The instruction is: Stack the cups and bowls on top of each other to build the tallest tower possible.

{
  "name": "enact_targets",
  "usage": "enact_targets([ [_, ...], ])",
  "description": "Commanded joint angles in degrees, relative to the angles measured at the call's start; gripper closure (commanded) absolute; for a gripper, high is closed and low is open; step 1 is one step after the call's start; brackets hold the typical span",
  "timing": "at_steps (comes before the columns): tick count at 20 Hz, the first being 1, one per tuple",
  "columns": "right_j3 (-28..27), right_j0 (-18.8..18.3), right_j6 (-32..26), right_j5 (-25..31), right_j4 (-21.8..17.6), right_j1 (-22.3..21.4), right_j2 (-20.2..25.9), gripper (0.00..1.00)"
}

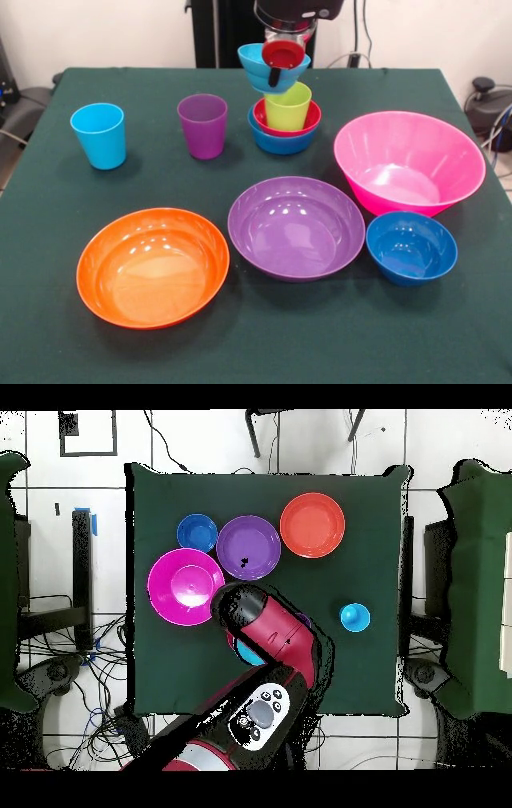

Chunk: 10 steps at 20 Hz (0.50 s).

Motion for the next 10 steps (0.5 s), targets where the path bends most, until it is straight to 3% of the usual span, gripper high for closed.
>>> enact_targets([
  [1, -2.2, 0.2, 5.5, -2.3, -4.2, 3.4, 5.1, 1.00],
  [10, -2.3, 0.1, 4.8, -2.7, -4.3, 3.3, 5.4, 1.00],
])
